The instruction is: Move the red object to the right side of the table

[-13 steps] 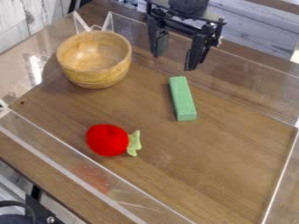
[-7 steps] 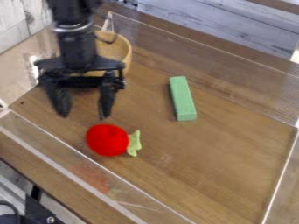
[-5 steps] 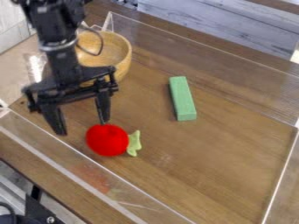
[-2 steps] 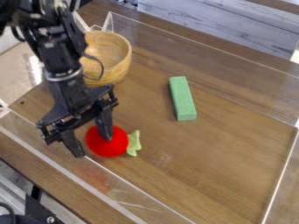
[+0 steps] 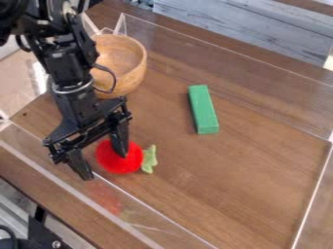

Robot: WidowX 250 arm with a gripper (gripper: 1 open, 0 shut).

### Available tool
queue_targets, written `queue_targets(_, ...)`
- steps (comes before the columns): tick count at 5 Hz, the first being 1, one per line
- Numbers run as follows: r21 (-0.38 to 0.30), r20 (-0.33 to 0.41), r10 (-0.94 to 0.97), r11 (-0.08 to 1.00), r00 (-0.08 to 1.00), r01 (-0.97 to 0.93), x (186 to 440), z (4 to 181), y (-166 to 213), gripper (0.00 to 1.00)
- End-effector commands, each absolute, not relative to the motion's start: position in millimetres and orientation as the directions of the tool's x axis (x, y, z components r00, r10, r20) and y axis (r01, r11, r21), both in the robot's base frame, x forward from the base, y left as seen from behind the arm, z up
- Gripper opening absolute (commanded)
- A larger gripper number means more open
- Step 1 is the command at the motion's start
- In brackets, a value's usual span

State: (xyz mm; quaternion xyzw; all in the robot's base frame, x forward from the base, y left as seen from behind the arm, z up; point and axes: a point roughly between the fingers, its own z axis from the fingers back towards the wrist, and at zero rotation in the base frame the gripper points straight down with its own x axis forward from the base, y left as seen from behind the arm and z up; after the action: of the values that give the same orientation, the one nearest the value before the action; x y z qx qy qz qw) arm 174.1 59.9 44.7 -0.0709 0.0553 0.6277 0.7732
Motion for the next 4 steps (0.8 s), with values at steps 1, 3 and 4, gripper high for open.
queue_targets(1,-0.052,-0.163,0.969,0.177,0.183,-0.983,182,46.0,63,1.00)
queue_targets(3,-0.048,-0.163,0.976,0.138,0.144,-0.989,191,40.8,62,1.00)
queue_targets(4,-0.044,-0.160,0.979,0.122,0.128,-0.992,193,37.4,62,1.00)
